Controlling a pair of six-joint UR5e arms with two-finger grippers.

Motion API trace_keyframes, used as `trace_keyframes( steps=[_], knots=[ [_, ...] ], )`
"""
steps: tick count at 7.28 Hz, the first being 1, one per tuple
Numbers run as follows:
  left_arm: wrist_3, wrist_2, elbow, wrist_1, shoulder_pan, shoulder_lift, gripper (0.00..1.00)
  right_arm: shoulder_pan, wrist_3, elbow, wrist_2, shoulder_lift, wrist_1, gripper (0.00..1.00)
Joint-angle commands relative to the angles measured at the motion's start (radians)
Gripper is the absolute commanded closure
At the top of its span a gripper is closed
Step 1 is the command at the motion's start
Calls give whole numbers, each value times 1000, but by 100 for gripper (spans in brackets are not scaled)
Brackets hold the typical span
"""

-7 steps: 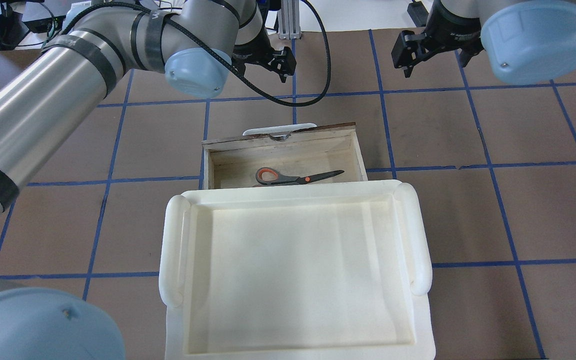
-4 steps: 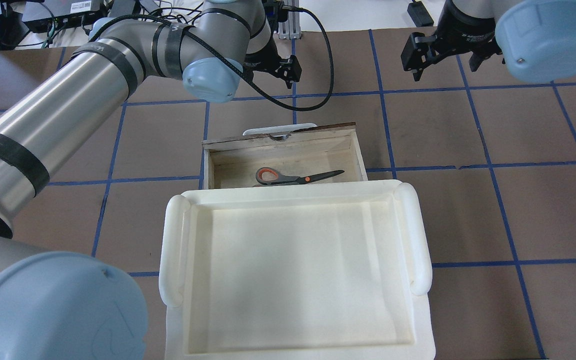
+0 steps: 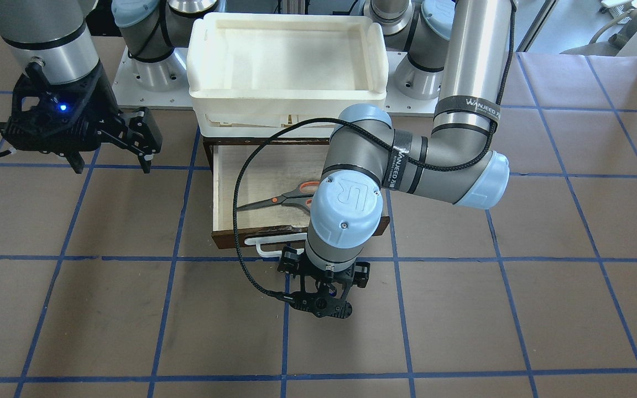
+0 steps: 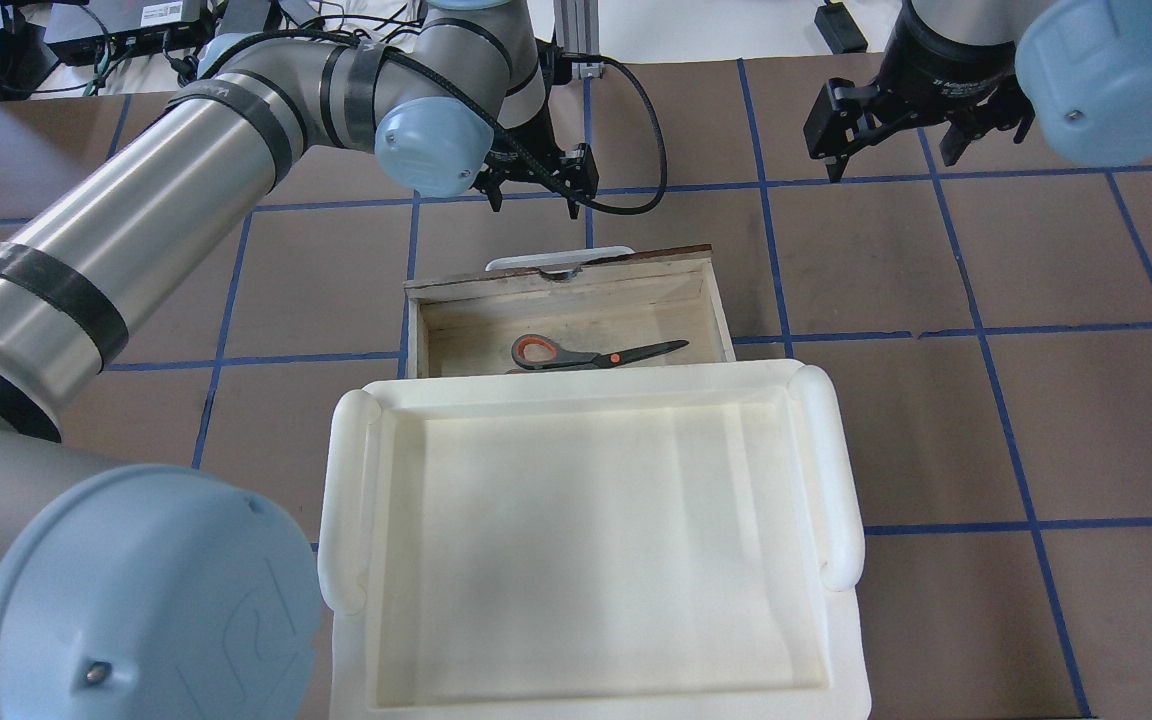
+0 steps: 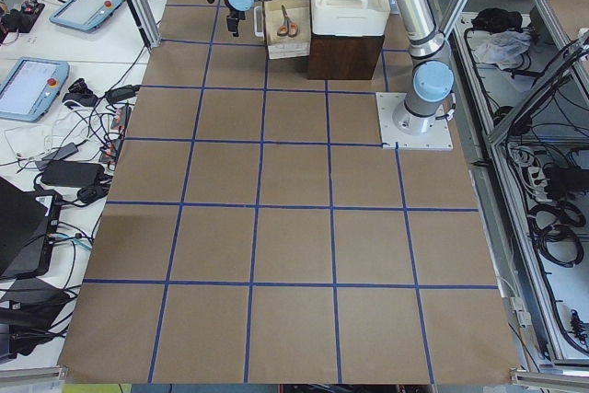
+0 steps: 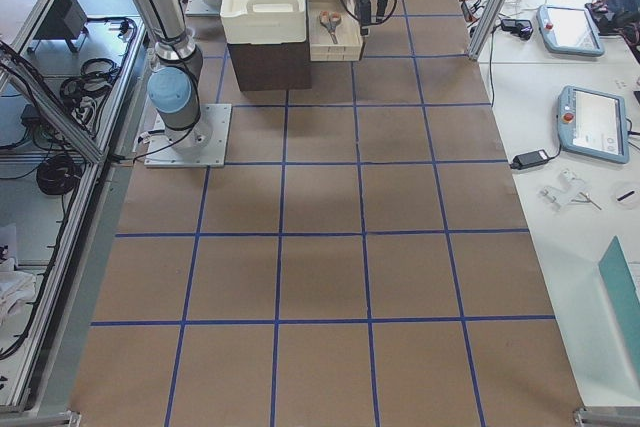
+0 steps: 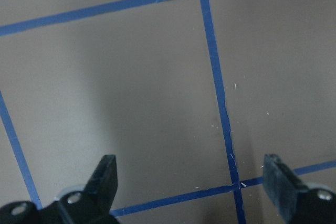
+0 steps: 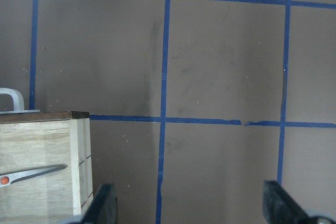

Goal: Put scissors in drawer and close it
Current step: 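Move the left gripper over the drawer front while the right gripper withdraws, then push the drawer front with the left gripper toward the tray to close it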

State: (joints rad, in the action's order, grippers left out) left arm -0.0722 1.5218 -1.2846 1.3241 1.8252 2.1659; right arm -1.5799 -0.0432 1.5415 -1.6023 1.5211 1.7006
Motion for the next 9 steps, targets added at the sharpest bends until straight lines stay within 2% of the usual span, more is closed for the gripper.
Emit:
trace_keyframes(
  steps=[1,9],
  knots=[
    [-1,3,4,87,0,-1,0,0,17,-1,9,-1,-48,0],
    [31,-5,1,167,-6,-38,0,0,13,-1,31,4,-53,0]
  ],
)
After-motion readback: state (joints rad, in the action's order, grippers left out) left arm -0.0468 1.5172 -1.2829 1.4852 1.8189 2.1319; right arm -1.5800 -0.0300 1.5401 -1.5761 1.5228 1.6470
